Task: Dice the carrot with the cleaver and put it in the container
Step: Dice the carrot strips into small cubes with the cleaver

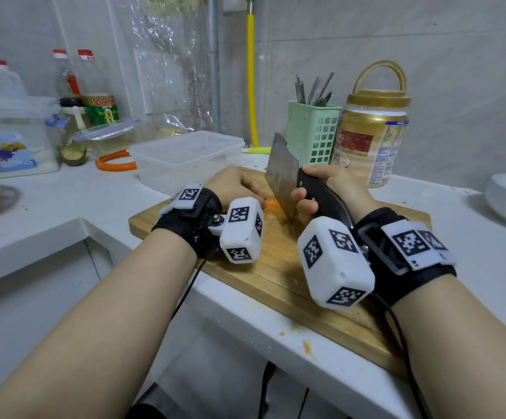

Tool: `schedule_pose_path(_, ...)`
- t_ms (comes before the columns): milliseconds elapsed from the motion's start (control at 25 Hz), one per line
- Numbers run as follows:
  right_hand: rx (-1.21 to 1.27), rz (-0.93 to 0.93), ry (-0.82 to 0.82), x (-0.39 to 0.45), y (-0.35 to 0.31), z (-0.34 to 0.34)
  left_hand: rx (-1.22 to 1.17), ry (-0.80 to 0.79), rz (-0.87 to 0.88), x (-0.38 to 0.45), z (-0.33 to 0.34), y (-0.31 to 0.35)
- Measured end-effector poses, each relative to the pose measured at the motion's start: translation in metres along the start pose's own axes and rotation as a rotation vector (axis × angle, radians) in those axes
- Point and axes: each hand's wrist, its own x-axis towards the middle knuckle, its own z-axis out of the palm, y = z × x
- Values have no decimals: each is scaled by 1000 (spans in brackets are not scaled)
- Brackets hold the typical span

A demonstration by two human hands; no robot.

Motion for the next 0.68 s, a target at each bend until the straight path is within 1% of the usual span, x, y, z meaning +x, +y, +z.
schedule_pose_path(200,22,-12,-8,1,1,1,30,13,-46,2,0,-1)
schedule_pose_path(440,1,3,-50,0,3,5,-16,-20,24,-3,0,1)
schedule_pose_path(680,-26,18,-34,-1,1,6,-15,-24,13,-1,0,0)
